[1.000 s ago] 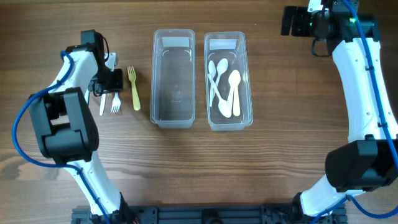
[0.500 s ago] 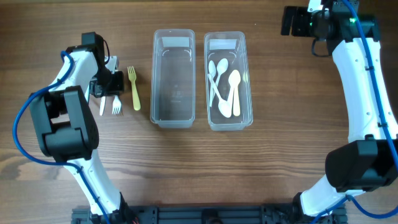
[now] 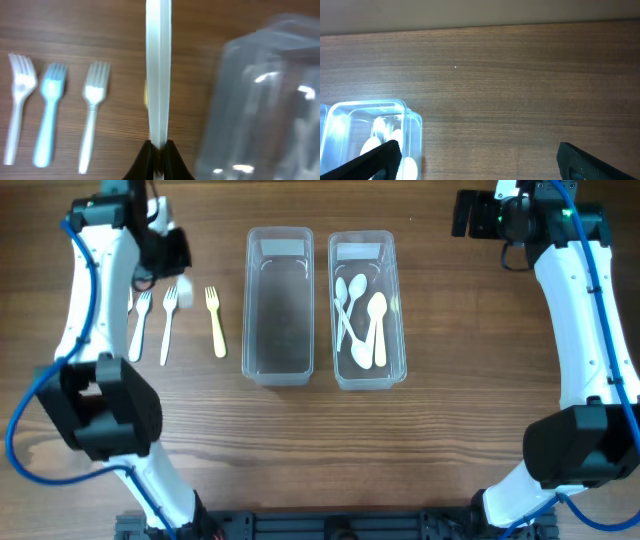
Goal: Pack container
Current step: 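Carry the white fork into the left container and release it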
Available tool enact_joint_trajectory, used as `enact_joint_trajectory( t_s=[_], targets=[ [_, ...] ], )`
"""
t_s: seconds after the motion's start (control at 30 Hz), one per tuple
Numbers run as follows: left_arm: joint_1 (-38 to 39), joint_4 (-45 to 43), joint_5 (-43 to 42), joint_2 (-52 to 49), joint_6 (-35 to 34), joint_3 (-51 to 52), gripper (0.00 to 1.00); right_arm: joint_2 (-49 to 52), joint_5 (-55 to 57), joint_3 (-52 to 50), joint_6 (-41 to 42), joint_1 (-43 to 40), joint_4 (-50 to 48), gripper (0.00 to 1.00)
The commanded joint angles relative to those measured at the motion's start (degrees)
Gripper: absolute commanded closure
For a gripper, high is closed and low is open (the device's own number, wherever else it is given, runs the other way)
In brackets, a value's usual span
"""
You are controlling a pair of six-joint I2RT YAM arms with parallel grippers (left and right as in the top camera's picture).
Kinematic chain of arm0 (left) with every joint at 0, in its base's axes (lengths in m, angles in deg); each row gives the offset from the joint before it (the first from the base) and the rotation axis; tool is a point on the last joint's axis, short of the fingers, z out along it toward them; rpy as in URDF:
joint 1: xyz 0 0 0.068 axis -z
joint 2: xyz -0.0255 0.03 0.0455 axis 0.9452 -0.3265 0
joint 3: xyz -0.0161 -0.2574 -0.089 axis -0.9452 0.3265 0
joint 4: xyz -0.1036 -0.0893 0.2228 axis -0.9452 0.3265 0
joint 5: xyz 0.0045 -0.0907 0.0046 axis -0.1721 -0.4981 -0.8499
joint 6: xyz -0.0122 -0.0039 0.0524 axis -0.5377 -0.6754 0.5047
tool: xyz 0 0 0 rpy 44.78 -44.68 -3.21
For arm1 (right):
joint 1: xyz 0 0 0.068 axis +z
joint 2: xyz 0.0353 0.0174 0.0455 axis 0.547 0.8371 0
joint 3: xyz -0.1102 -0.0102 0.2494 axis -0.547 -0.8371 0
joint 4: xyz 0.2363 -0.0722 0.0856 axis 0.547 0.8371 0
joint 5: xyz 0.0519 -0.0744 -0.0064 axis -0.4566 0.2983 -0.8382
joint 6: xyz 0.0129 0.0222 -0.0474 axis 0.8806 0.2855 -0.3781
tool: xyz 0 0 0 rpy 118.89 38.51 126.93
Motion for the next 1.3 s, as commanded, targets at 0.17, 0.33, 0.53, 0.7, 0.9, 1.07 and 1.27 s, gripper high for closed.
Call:
enact_joint_trajectory(
  t_s=[0.17, 0.33, 0.53, 0.7, 0.9, 1.07, 1.27],
  targets=[
    [14.3, 0.8, -3.3, 0.4, -11.0, -0.5, 0.96, -0.9, 0.6, 0.8, -0.5, 0.2, -0.2, 0.00],
    [19.0, 1.5, -2.9, -2.4, -12.7, 0.7, 0.89, -0.9, 0.5, 0.8, -0.5, 0.2, -0.2, 0.00],
    [19.7, 2.0, -2.9, -5.1, -12.6, 1.9, 0.49, -0.9, 0.6, 0.8, -0.5, 0.2, -0.2, 0.00],
    [17.5, 2.7, -2.7, -3.1, -10.9, -0.1, 0.51, -0.9, 0.6, 0.8, -0.5, 0.2, -0.2, 0.00],
    [9.5, 6.4, -2.7, 3.3, -11.0, -5.1, 0.55, -0.9, 0.6, 0.8, -0.5, 0.2, -0.2, 0.00],
    [3.9, 7.7, -0.1, 3.5, -11.0, -3.8, 0.62, -0.9, 0.6, 0.8, -0.5, 0.2, -0.2, 0.00],
    [3.9, 3.0, 4.6, -1.8, -11.2, 0.9, 0.60, -0.9, 0.6, 0.8, -0.5, 0.2, -0.2, 0.00]
  ],
)
